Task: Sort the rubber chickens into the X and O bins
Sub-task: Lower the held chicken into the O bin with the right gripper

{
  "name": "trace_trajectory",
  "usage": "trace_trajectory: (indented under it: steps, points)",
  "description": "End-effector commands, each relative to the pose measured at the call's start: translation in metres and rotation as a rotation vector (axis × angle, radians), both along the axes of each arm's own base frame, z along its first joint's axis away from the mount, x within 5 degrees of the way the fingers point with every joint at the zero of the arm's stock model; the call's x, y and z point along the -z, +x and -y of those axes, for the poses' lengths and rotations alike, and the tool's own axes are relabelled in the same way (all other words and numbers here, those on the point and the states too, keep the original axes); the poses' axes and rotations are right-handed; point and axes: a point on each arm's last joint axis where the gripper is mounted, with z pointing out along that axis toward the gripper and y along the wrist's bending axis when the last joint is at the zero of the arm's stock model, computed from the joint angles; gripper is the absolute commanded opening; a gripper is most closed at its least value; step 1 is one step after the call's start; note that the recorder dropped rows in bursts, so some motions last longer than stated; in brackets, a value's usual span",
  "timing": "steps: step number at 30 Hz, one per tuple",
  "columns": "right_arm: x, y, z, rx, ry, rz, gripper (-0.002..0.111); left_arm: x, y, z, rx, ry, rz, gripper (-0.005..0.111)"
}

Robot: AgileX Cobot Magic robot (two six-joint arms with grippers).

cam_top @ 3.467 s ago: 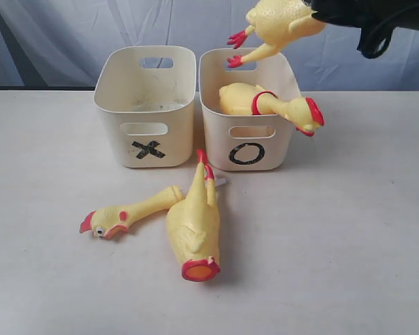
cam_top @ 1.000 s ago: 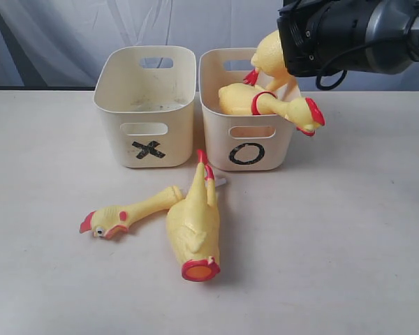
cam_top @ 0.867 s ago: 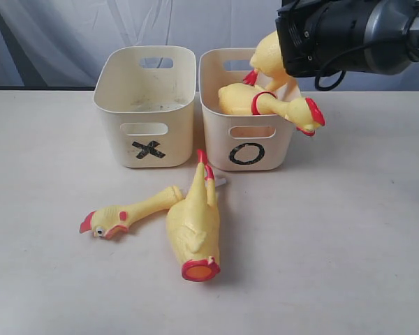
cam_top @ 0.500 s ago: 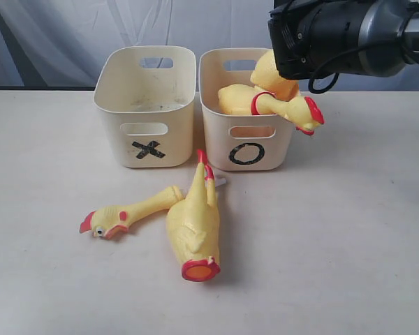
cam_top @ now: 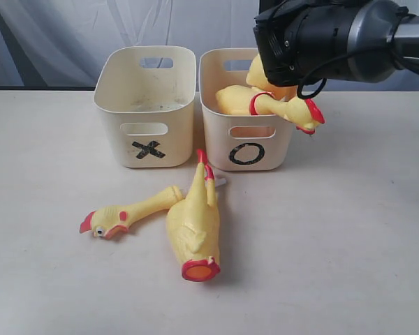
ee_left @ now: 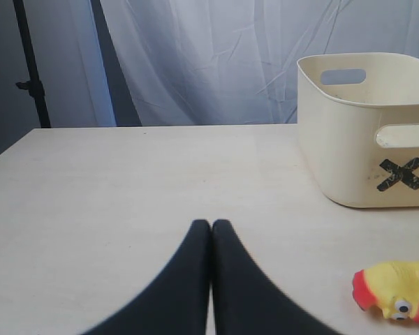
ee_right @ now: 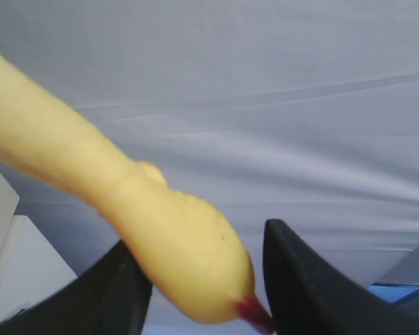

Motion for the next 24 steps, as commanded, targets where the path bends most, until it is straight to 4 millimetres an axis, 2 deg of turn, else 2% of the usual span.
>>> trace_trajectory:
  steps: [1, 22, 24]
  points:
    - [-0.0067, -0.0032, -0.0066, -0.035, 0.019, 0.056, 0.046, -0.0003, 0.0000, 0.0000, 0.001, 0.002, 0.007, 0.000]
    - [-0.0055, -0.0069, -0.0085, -0.028, 0.067, 0.039, 0.047, -0.0003, 0.0000, 0.0000, 0.001, 0.002, 0.007, 0.000]
    - [-0.0066, -0.0077, -0.0078, -0.025, 0.075, 0.038, 0.051, -0.0003, 0.0000, 0.0000, 0.001, 0.002, 0.007, 0.000]
